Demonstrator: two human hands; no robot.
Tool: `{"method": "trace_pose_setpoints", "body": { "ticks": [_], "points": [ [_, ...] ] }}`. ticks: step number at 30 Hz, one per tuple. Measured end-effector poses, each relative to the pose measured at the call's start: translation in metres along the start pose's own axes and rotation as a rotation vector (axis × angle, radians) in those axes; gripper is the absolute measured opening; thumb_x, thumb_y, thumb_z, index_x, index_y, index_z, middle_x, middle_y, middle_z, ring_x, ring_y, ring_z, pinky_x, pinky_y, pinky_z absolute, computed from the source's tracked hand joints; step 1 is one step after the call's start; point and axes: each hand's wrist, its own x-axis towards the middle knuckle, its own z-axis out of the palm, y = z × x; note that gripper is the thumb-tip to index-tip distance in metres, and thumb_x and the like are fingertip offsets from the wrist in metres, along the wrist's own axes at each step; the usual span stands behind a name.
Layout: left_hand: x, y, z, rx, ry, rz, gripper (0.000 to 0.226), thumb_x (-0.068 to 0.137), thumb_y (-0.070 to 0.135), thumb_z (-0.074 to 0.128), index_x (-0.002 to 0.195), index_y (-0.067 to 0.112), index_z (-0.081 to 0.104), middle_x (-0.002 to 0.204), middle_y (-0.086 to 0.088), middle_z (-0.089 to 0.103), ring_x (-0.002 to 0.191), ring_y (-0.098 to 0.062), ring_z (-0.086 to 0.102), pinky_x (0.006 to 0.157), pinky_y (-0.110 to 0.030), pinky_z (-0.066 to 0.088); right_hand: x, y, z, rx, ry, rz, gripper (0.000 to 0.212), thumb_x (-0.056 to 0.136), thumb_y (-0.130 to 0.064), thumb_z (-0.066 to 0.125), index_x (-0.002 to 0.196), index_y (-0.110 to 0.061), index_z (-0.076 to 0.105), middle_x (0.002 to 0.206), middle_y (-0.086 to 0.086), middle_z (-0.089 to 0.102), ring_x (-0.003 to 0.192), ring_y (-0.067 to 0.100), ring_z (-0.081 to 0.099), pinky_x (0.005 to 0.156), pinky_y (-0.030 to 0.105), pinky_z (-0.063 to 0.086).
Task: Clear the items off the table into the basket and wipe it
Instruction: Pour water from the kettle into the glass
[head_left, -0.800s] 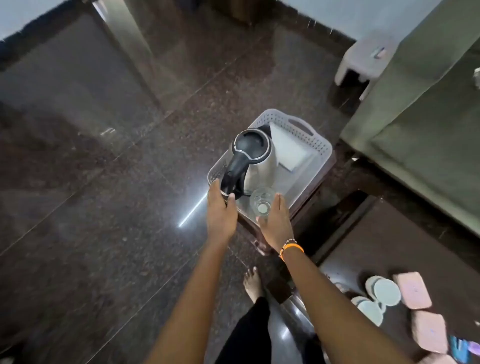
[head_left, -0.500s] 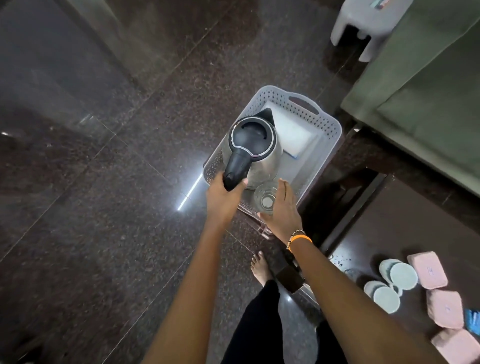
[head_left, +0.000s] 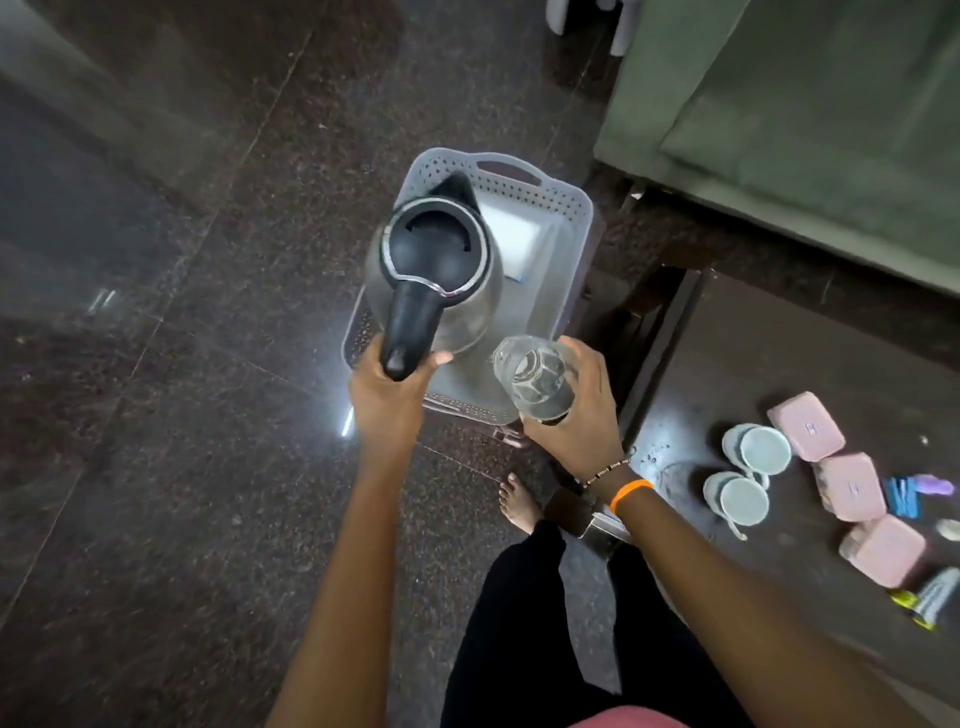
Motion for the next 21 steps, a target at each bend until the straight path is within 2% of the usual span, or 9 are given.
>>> {"method": "trace_pose_setpoints", "body": {
  "ticks": [2, 4, 8, 10, 13, 16, 18, 21],
  "points": [
    [-0.018, 0.012, -0.002, -0.013, 0.029, 0.037, 0.036, 0.052, 0.044, 0.074, 0.081, 0.025, 0.064, 0.061, 0.021, 0.064, 0.055, 0.007, 0.052, 0.056, -0.012, 0.045, -0.01, -0.002, -0.02, 0.074, 0.043, 0.015, 0.085, 0.055, -0.01, 0.08, 0.13, -0.009, 0.039, 0.128, 0.0, 0.042, 0.12, 0.004, 0.043, 0.107, 0.019, 0.037],
    [-0.042, 0.027, 0.002, 0.007, 0.01, 0.102, 0.033, 0.052, 0.041, 0.074, 0.082, 0.031, 0.065, 0.063, 0.025, 0.065, 0.055, 0.01, 0.054, 0.054, -0.005, 0.043, -0.023, 0.0, -0.047, 0.124, 0.121, 0.029, 0.084, 0.057, -0.012, 0.078, 0.131, -0.009, 0.038, 0.129, -0.002, 0.04, 0.122, 0.003, 0.043, 0.107, 0.024, 0.04],
    [-0.094, 0.046, 0.014, 0.049, -0.057, 0.162, 0.026, 0.049, 0.046, 0.075, 0.07, 0.045, 0.06, 0.057, 0.014, 0.054, 0.051, 0.005, 0.041, 0.049, -0.007, 0.038, -0.045, 0.015, -0.092, 0.155, 0.215, 0.056, 0.083, 0.058, -0.019, 0.073, 0.132, -0.009, 0.036, 0.129, -0.013, 0.039, 0.123, -0.001, 0.043, 0.107, 0.023, 0.04],
    [-0.124, 0.049, 0.03, 0.032, -0.107, 0.153, 0.025, 0.051, 0.038, 0.077, 0.07, 0.043, 0.061, 0.056, 0.017, 0.058, 0.05, 0.007, 0.044, 0.049, -0.005, 0.038, -0.059, 0.033, -0.118, 0.121, 0.261, 0.059, 0.085, 0.057, -0.023, 0.073, 0.132, -0.009, 0.036, 0.13, -0.009, 0.04, 0.125, 0.008, 0.045, 0.107, 0.032, 0.043],
    [-0.163, 0.041, 0.055, 0.063, -0.204, 0.148, 0.033, 0.056, 0.016, 0.081, 0.072, 0.037, 0.062, 0.058, 0.027, 0.061, 0.05, 0.011, 0.048, 0.049, -0.002, 0.037, -0.084, 0.065, -0.155, 0.064, 0.318, 0.118, 0.087, 0.055, -0.027, 0.071, 0.133, -0.011, 0.035, 0.132, 0.003, 0.043, 0.124, 0.019, 0.047, 0.105, 0.043, 0.045],
    [-0.197, 0.034, 0.081, 0.14, -0.339, 0.126, 0.036, 0.053, 0.023, 0.084, 0.073, 0.044, 0.063, 0.061, 0.028, 0.063, 0.051, 0.012, 0.05, 0.05, -0.001, 0.038, -0.111, 0.098, -0.187, 0.039, 0.395, 0.194, 0.088, 0.053, -0.021, 0.074, 0.132, -0.012, 0.034, 0.128, 0.003, 0.045, 0.121, 0.025, 0.049, 0.104, 0.048, 0.044],
    [-0.217, 0.033, 0.098, 0.217, -0.431, 0.125, 0.039, 0.052, 0.029, 0.085, 0.071, 0.053, 0.061, 0.061, 0.029, 0.062, 0.052, 0.011, 0.051, 0.049, -0.002, 0.038, -0.129, 0.121, -0.206, 0.01, 0.436, 0.249, 0.088, 0.054, -0.016, 0.078, 0.13, -0.011, 0.036, 0.124, -0.002, 0.043, 0.119, 0.019, 0.049, 0.104, 0.042, 0.044],
    [-0.245, 0.026, 0.119, 0.33, -0.521, 0.107, 0.039, 0.055, 0.026, 0.086, 0.068, 0.051, 0.059, 0.06, 0.026, 0.062, 0.051, 0.01, 0.051, 0.051, -0.004, 0.038, -0.151, 0.151, -0.231, -0.015, 0.425, 0.339, 0.089, 0.055, -0.016, 0.081, 0.131, -0.009, 0.036, 0.127, 0.009, 0.046, 0.119, 0.026, 0.05, 0.104, 0.043, 0.044]
  ]
}}
